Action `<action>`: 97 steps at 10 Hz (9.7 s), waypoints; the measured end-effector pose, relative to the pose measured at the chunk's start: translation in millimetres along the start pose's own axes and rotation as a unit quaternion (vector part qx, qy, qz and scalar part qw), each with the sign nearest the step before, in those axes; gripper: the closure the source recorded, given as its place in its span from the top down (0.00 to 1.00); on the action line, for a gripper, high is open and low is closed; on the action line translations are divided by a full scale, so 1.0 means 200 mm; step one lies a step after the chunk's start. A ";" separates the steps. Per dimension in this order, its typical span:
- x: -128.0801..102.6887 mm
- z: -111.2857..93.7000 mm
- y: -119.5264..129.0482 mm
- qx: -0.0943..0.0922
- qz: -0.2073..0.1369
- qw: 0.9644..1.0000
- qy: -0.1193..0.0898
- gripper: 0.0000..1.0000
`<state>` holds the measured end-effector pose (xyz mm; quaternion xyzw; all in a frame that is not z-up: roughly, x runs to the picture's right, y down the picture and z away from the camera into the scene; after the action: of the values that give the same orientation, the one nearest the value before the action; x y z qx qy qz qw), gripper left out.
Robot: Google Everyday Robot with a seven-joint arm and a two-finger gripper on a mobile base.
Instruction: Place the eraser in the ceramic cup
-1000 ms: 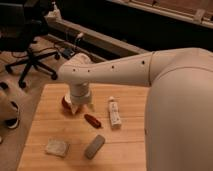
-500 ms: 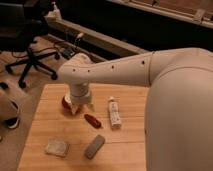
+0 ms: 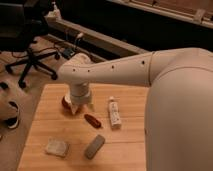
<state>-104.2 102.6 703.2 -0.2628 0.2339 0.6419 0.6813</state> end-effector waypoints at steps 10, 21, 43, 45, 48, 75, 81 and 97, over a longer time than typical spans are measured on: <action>0.00 0.00 0.00 0.000 0.000 1.000 0.000 0.65; 0.00 0.00 0.00 0.000 0.000 1.000 0.000 0.65; 0.42 0.19 -0.25 -0.024 0.121 0.992 0.019 0.65; 0.48 0.27 -0.25 -0.035 0.122 0.992 0.001 0.65; 0.53 0.37 -0.26 -0.040 0.120 0.992 -0.014 0.65; 0.34 0.91 -0.35 -0.047 0.121 0.967 0.221 0.63; 0.40 0.90 -0.31 -0.028 0.105 0.963 0.245 0.07; -0.33 -0.16 -0.13 -0.002 0.092 0.996 0.015 0.00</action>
<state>-81.9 30.3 724.1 -0.2512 0.2660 0.6986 0.6149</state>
